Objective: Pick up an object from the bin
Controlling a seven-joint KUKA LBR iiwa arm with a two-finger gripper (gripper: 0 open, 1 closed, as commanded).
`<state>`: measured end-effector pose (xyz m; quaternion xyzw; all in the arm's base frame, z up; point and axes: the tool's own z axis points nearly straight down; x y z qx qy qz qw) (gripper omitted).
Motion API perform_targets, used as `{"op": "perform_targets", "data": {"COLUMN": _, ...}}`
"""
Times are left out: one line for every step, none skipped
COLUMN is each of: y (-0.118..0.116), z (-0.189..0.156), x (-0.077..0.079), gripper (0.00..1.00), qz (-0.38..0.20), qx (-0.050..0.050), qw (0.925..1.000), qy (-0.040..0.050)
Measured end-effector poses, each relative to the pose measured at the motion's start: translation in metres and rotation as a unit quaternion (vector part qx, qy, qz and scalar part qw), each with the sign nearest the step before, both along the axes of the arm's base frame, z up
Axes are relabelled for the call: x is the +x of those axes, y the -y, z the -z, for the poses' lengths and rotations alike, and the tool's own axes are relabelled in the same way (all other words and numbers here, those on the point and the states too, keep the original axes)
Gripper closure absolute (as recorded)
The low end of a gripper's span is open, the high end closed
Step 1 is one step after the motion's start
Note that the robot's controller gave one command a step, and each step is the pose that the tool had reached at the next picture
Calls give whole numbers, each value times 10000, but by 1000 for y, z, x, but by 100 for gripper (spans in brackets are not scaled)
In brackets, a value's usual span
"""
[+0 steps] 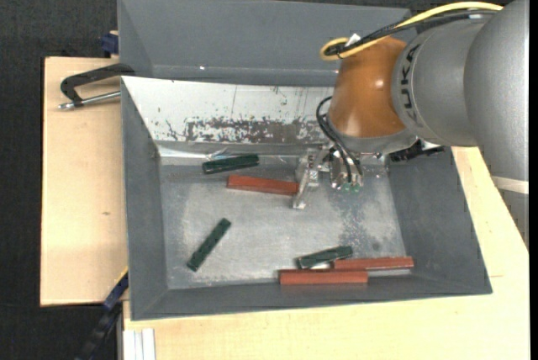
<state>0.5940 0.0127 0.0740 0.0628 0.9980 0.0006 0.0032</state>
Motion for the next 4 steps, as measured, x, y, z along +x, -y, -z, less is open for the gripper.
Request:
{"op": "perform_targets", "data": {"y": 0, "z": 0, "x": 0, "gripper": 100, "qz": 0, "qx": 0, "qw": 10000, "qy": 0}}
{"op": "perform_targets", "data": {"y": -11, "z": -117, "x": -4, "gripper": 100, "qz": 195, "qx": 2, "qw": 9998, "qy": -9}}
{"op": "perform_targets", "data": {"y": -11, "z": -117, "x": -5, "gripper": 100, "qz": 195, "qx": 0, "qw": 9998, "qy": -10}}
{"op": "perform_targets", "data": {"y": -7, "z": -139, "x": -9, "gripper": 100, "qz": -514, "qx": -5, "qw": 9987, "qy": -51}}
